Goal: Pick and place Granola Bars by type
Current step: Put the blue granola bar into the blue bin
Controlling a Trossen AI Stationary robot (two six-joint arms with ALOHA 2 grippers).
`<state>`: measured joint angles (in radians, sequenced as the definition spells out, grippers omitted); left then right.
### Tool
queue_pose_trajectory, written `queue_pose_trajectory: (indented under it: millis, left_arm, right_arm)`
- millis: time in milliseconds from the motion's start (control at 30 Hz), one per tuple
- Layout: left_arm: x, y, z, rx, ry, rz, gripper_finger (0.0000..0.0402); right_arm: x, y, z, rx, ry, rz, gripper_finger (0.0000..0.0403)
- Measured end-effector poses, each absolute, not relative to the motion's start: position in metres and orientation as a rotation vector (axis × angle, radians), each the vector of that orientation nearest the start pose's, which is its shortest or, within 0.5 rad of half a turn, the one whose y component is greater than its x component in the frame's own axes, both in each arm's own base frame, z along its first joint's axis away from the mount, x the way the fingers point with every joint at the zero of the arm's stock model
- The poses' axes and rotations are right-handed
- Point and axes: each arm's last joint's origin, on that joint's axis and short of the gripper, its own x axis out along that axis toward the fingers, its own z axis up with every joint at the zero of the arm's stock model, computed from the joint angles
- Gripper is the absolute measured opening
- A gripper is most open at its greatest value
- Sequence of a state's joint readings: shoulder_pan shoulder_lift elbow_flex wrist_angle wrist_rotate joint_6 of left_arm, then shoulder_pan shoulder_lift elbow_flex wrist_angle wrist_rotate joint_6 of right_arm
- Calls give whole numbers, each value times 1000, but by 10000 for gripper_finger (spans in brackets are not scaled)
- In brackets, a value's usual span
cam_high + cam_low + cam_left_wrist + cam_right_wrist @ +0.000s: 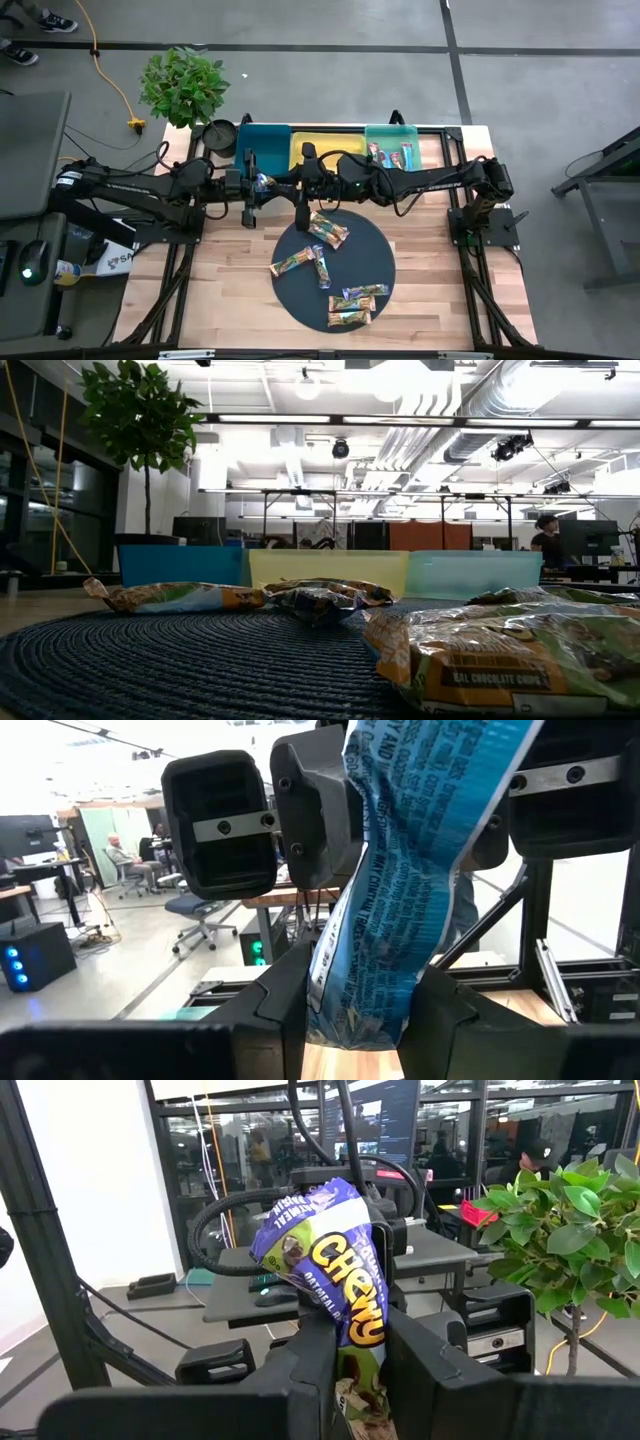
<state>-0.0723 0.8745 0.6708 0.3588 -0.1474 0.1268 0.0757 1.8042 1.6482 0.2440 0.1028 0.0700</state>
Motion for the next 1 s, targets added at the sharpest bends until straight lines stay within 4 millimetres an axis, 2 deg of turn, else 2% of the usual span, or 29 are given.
queue_pose_trajectory:
  millis: [600, 733, 1000]
  left_arm:
    - [198, -10, 331, 108, -152, 86, 110]
    - [198, -10, 330, 109, -146, 85, 110]
    - [198, -10, 328, 110, -124, 91, 110]
  right_arm:
    - [427, 30, 393, 43, -117, -9, 62]
    - [427, 29, 393, 47, -122, 36, 89]
    - [427, 31, 394, 46, -130, 65, 175]
